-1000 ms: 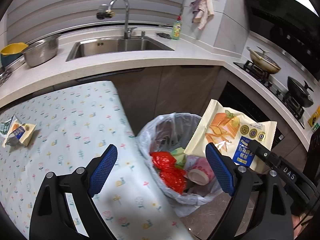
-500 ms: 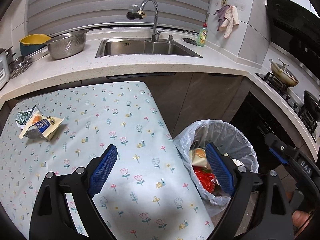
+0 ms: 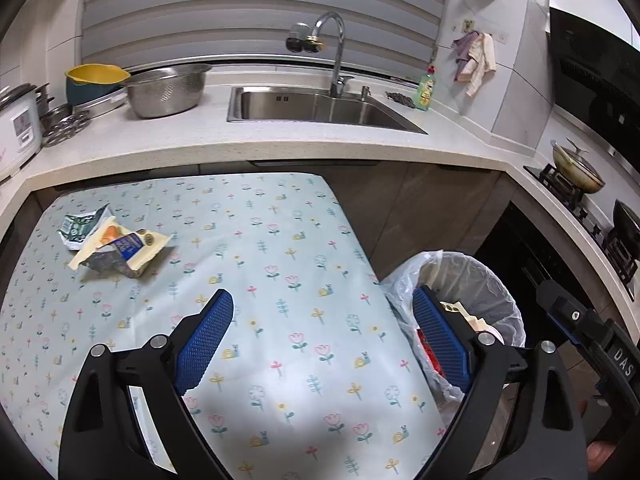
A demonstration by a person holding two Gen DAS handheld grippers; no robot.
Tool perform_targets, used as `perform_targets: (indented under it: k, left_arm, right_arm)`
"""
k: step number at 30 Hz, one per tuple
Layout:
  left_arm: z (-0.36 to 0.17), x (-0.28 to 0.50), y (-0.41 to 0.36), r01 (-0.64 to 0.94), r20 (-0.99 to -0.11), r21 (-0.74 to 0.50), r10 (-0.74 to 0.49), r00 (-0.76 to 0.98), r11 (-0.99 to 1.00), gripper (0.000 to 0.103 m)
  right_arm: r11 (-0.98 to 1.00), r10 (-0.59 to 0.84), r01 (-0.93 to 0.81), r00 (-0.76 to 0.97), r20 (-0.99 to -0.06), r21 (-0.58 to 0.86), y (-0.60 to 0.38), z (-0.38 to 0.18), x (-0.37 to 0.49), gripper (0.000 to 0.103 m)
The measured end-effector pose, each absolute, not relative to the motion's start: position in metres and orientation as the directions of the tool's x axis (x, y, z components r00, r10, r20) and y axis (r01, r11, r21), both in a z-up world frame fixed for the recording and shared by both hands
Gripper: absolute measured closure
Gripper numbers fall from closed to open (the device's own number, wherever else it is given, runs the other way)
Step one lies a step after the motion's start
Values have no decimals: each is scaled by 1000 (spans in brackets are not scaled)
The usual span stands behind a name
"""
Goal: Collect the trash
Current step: 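Move both grippers back over the table toward the green carton and yellow packet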
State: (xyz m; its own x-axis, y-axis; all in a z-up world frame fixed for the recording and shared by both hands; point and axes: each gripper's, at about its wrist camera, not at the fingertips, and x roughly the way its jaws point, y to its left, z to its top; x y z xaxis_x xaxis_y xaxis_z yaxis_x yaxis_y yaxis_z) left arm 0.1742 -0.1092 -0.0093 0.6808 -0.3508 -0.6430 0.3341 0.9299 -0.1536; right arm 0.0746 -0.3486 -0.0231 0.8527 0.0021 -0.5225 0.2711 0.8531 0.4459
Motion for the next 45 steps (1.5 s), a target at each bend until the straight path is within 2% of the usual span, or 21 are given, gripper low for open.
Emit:
perform_targets:
  k: [11,26,37,45]
  left_arm:
    - [-5,178,-48,246,-634,-161,-291,716,956,16]
    - [-16,204,68,83,-650,-160,-168,741,984,16]
    - [-32,253,152,-14,-671,-144,-87,736,989,13]
    - [-53,305,195,-59,-700,-166,-75,711,984,11]
  right_arm:
    - [888,63,195,845,-531,416,-290,-18,94,23]
    - [913,218,46,784,-581,405,-175,-39,152,23]
    - [908,294,-6,719,-629,419,-97,-70,221,23]
    - [893,297,38,697,-652,448,-67,-92,281,20]
